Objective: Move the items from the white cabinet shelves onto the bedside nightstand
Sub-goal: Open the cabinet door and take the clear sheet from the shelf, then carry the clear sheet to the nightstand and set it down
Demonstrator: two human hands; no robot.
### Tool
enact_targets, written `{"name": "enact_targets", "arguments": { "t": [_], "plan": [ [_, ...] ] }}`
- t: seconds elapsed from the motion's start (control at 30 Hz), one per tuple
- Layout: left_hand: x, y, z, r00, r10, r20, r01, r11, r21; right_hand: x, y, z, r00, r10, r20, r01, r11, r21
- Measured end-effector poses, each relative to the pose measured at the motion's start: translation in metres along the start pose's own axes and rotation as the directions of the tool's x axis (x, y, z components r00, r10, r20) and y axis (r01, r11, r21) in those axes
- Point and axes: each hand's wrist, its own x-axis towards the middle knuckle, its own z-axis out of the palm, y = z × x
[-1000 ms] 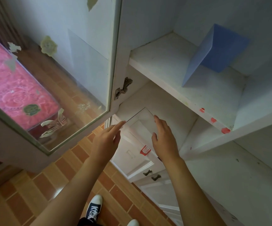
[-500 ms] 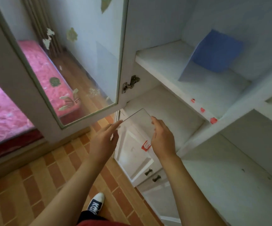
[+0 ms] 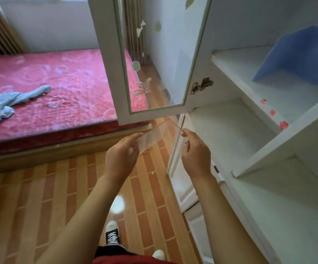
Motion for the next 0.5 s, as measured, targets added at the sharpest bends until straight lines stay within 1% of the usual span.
{"name": "enact_targets", "arguments": {
  "t": [0.17, 0.3, 0.5],
  "plan": [
    [-0.022, -0.020, -0.057, 0.992, -0.064, -0.109, 0.077, 0.989, 0.124, -0.008, -0.043, 0.028, 0.996, -0.079, 0.047, 0.075, 0.994, 0.075],
    [-0.038, -0.045, -0.103, 0.986, -0.081, -0.144, 0.106, 0.979, 0.173, -0.013, -0.081, 0.061, 0.985, -0.140, 0.097, 0.131, 0.987, 0.098],
    [-0.064, -0.100, -0.186, 0.956, -0.182, -0.229, 0.227, 0.955, 0.191, -0.031, -0.174, 0.117, 0.965, -0.217, 0.148, 0.190, 0.966, 0.173]
  ]
}}
